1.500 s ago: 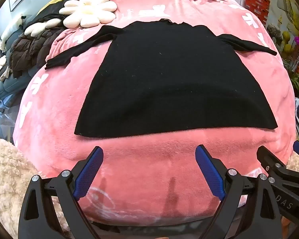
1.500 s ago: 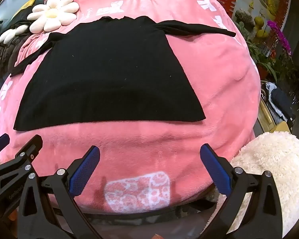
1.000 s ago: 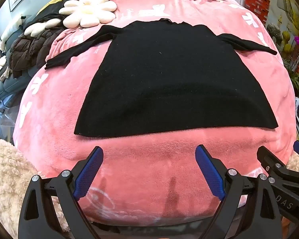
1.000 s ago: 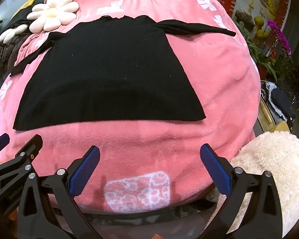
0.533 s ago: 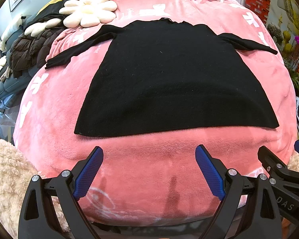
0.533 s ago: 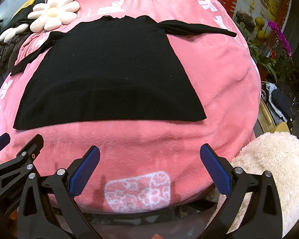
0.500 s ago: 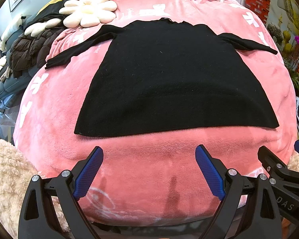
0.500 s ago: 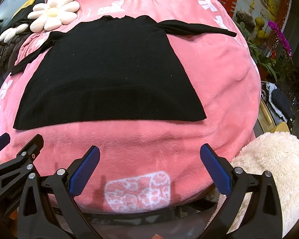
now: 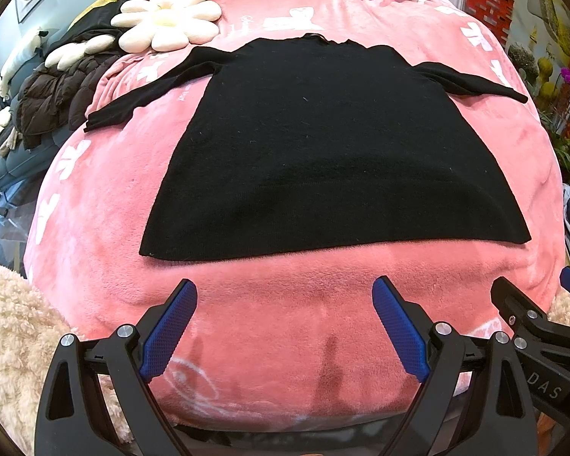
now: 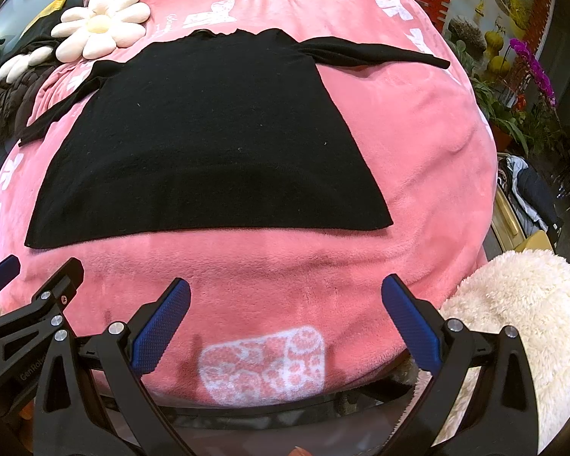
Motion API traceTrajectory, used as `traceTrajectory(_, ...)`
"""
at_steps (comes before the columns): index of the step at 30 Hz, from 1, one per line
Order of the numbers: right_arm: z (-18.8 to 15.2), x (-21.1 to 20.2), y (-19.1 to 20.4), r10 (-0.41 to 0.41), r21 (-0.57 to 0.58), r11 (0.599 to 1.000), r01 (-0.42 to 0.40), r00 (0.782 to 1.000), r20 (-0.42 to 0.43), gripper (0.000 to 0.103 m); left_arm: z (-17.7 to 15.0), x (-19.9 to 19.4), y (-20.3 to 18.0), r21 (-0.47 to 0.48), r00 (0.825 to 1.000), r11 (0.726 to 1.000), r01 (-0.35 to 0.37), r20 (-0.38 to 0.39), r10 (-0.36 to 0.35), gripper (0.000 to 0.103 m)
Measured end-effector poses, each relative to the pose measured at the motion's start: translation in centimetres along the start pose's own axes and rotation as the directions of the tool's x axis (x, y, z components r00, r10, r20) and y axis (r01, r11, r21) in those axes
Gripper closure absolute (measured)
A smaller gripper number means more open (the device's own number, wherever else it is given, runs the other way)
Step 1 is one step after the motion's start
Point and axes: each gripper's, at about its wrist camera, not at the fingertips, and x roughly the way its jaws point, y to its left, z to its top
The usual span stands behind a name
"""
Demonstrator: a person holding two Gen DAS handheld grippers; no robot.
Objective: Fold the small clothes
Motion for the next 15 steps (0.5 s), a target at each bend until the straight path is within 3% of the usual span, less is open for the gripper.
traceTrajectory(15,0.01,0.00,-0.03,-0.001,0.001,1.000,0.001,1.000,-0.001,0.005,-0.21,0.51,0.14,0.002,1.000,1.000,0.004,-0.003,-0.004,0.013)
